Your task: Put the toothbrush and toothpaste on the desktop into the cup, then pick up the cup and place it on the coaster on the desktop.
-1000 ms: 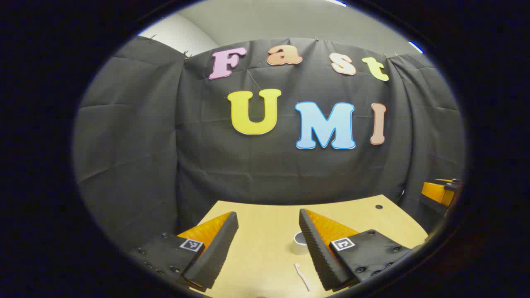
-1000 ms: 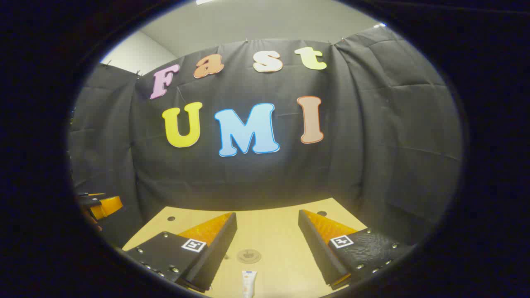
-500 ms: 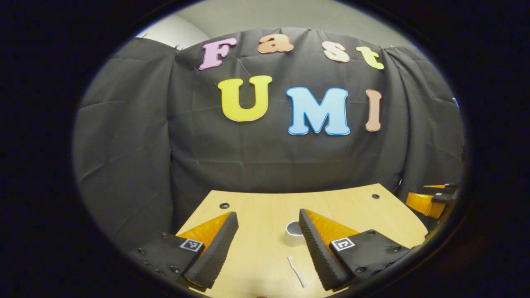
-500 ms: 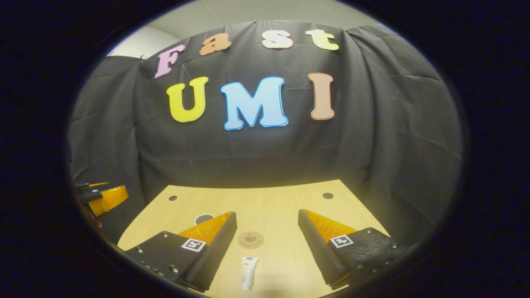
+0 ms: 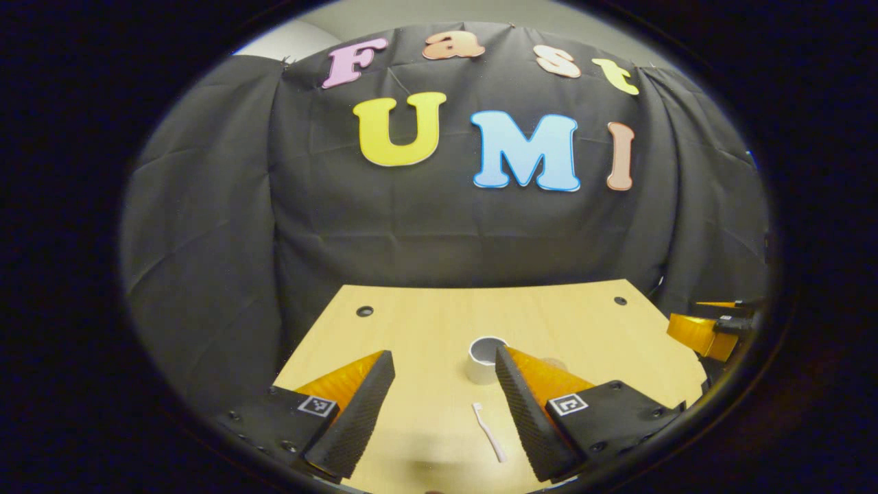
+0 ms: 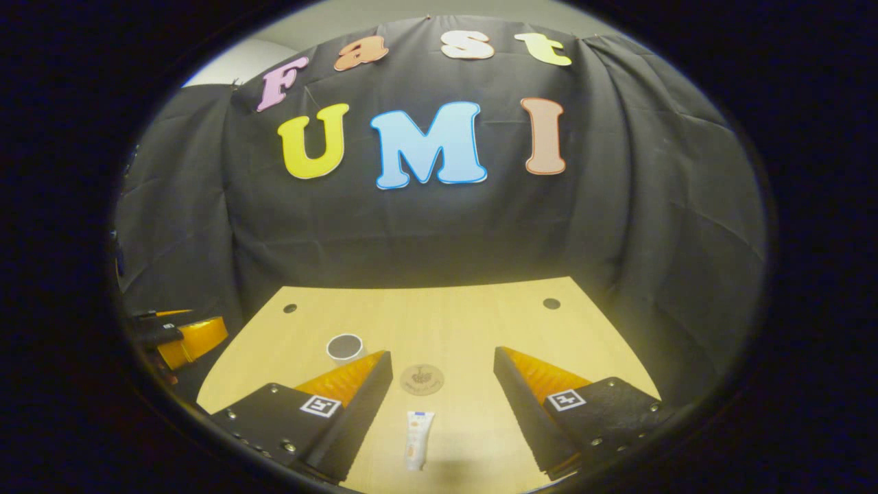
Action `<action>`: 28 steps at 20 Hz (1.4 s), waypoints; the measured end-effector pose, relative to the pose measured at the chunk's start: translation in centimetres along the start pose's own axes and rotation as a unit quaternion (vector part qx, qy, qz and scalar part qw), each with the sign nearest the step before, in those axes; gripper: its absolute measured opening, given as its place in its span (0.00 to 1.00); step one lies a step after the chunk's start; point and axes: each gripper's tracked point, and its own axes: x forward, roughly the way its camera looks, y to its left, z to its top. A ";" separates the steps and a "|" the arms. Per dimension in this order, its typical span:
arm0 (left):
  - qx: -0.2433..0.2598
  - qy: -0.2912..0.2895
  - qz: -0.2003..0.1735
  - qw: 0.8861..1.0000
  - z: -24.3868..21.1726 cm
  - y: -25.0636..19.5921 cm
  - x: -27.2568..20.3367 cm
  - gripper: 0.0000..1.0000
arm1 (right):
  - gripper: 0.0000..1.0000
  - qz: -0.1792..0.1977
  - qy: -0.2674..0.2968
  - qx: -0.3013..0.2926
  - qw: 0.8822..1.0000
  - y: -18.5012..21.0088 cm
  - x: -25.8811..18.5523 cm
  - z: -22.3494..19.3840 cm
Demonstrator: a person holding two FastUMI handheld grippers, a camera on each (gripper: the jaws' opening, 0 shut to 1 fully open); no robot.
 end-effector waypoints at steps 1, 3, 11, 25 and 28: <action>0.001 0.011 -0.002 1.000 -0.9 -0.1 0.4 0.92 | 0.93 0.000 0.009 -0.001 1.000 0.1 0.3 -0.6; -0.002 0.037 -0.009 0.999 -2.9 -0.6 1.2 0.92 | 0.94 0.003 0.032 0.000 0.999 0.5 0.8 -2.0; -0.044 0.143 -0.049 0.987 -10.6 -3.5 4.5 0.96 | 0.94 0.018 0.137 -0.004 0.990 2.2 2.8 -9.0; -0.100 0.344 -0.029 0.933 -24.6 -4.7 9.5 0.98 | 0.94 0.006 0.319 0.003 0.948 2.8 6.6 -20.6; -0.095 0.367 -0.020 0.925 -26.7 -4.9 10.5 0.98 | 0.94 0.001 0.344 0.006 0.939 2.5 7.1 -21.8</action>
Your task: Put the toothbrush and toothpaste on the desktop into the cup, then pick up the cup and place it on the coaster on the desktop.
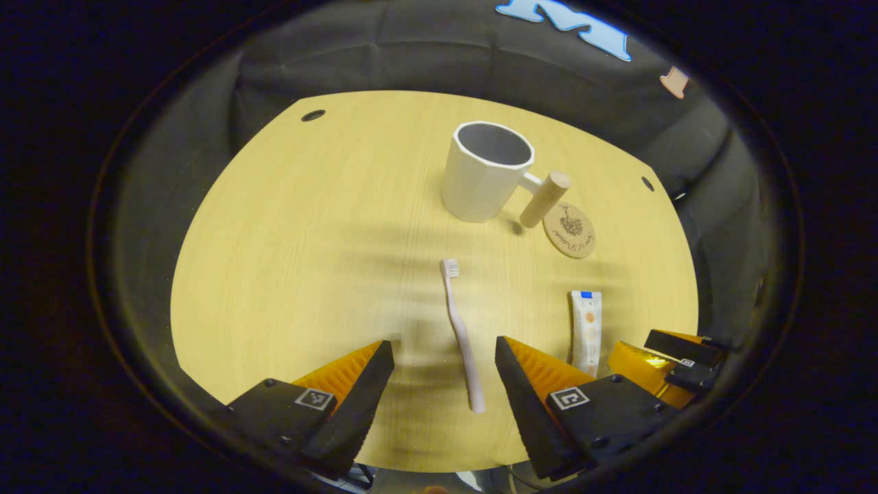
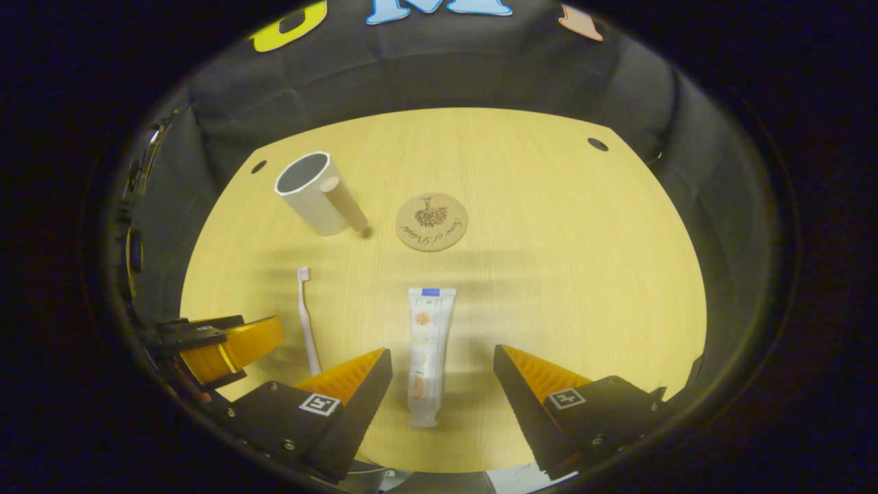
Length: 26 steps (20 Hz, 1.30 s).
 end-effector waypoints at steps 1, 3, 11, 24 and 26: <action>-0.002 0.006 0.002 1.000 -0.2 0.0 0.6 0.95 | 0.94 -0.001 0.007 0.001 1.000 0.0 0.8 -0.2; -0.007 0.020 0.005 1.000 -0.6 0.0 1.3 0.95 | 0.94 -0.001 0.021 0.004 1.000 0.0 1.8 -0.5; 0.005 0.052 0.045 0.998 -1.4 1.0 4.0 0.95 | 0.94 -0.017 0.058 -0.012 0.998 -0.1 4.3 -1.4; 0.016 0.072 0.067 0.995 -1.6 1.4 4.9 0.97 | 0.92 -0.032 0.097 -0.018 0.995 -0.4 6.5 -2.6; 0.017 0.072 0.069 0.995 -1.7 1.3 4.9 0.97 | 0.83 -0.030 0.101 -0.018 0.994 -0.3 6.5 -2.5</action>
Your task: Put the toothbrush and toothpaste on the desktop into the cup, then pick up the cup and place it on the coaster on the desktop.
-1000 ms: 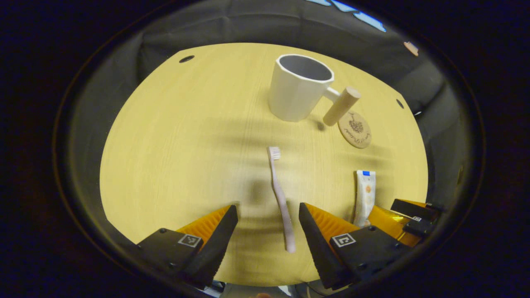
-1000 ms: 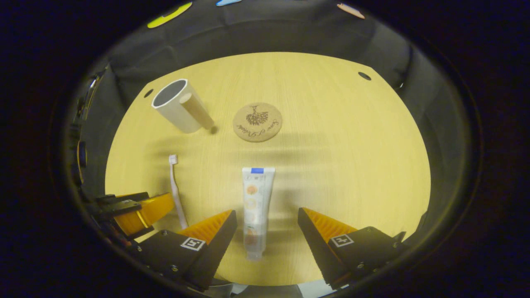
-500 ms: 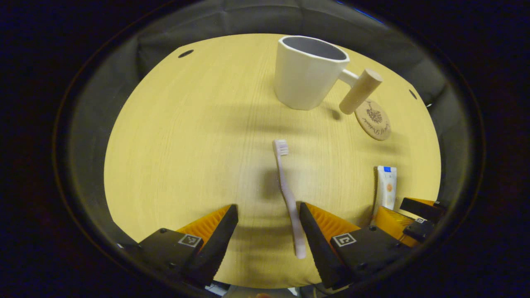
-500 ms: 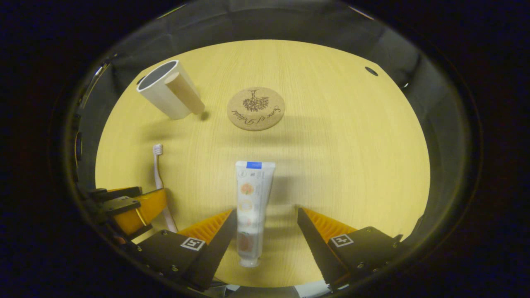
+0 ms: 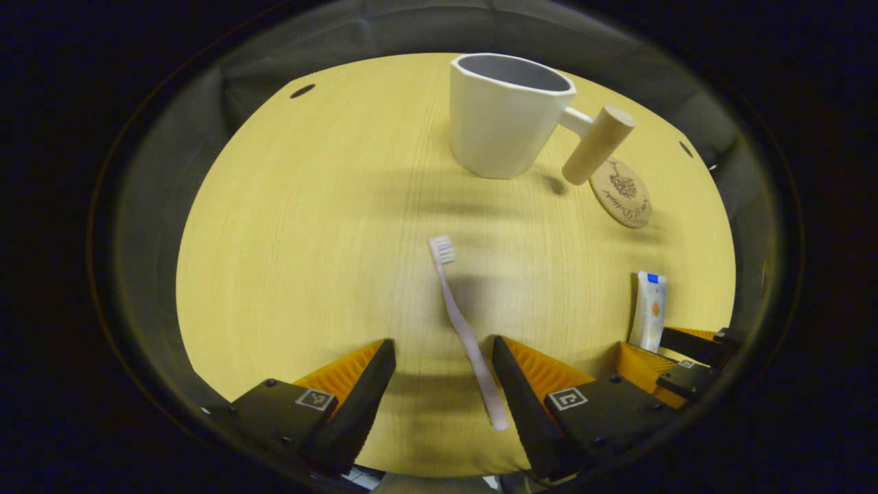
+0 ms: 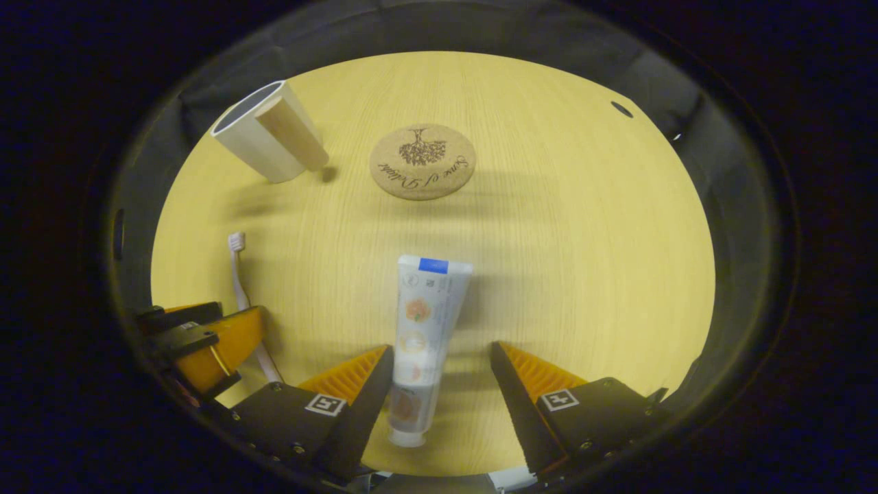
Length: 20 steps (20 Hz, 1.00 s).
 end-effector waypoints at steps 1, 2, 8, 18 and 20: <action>0.000 0.001 0.000 1.000 0.0 -0.1 0.0 0.96 | 0.81 -0.001 0.000 0.002 1.000 -0.1 0.1 0.1; 0.001 0.001 -0.001 1.000 -0.1 -0.2 -0.1 0.89 | 0.70 -0.001 0.001 0.004 1.000 -0.2 -0.1 0.3; 0.010 0.012 -0.007 1.000 0.1 -0.9 -0.1 0.77 | 0.31 -0.001 0.017 0.001 1.000 -0.5 0.0 0.2; 0.002 0.041 -0.013 0.999 0.0 -1.8 0.0 0.08 | 0.19 0.016 0.056 0.019 0.998 -0.4 -0.2 -0.6; 0.001 0.040 -0.016 0.999 0.1 -1.8 -0.1 0.08 | 0.19 0.022 0.052 0.018 0.998 -0.3 -0.3 -0.5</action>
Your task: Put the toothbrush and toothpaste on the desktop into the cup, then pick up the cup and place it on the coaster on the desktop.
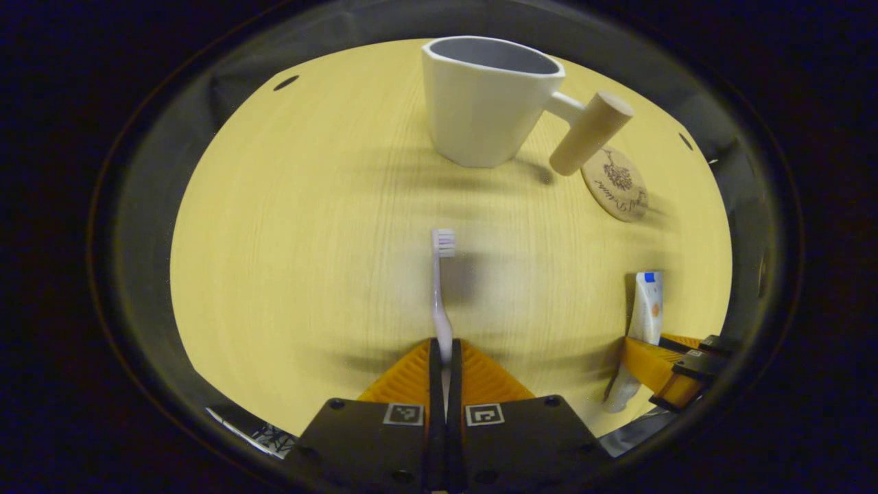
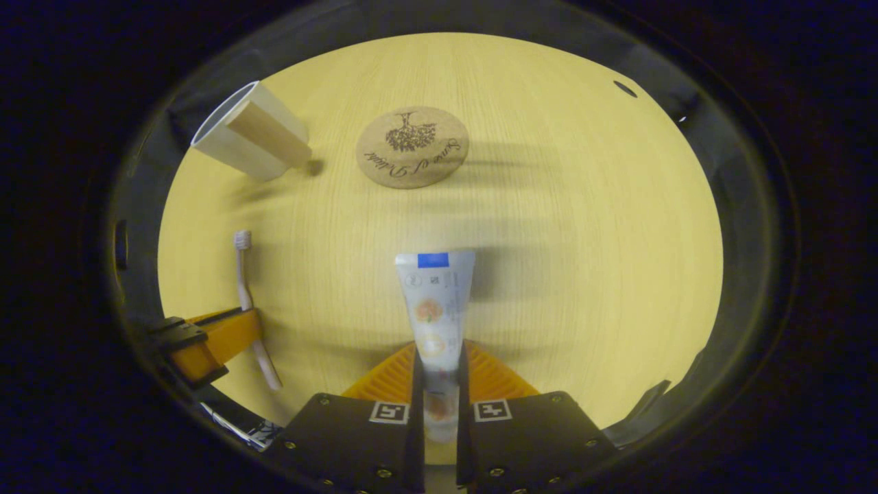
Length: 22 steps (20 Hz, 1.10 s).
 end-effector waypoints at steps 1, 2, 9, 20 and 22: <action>-0.002 -0.003 -0.002 1.000 0.0 0.0 -0.2 0.08 | 0.19 0.002 -0.002 0.001 1.000 0.0 0.0 0.1; -0.003 -0.003 -0.005 1.000 0.0 0.1 -0.1 0.08 | 0.20 0.003 -0.002 0.003 1.000 0.0 0.0 0.0; -0.012 -0.017 -0.005 1.000 0.3 0.7 -0.9 0.08 | 0.19 0.017 -0.006 0.018 1.000 -0.4 -1.1 -0.5; -0.010 -0.103 -0.031 0.994 7.4 1.3 -9.9 0.07 | 0.19 0.031 -0.034 0.046 0.998 -0.8 -3.3 0.0; -0.005 -0.119 -0.035 0.992 9.1 1.0 -10.9 0.07 | 0.19 0.035 -0.037 0.051 0.997 -0.6 -3.5 0.0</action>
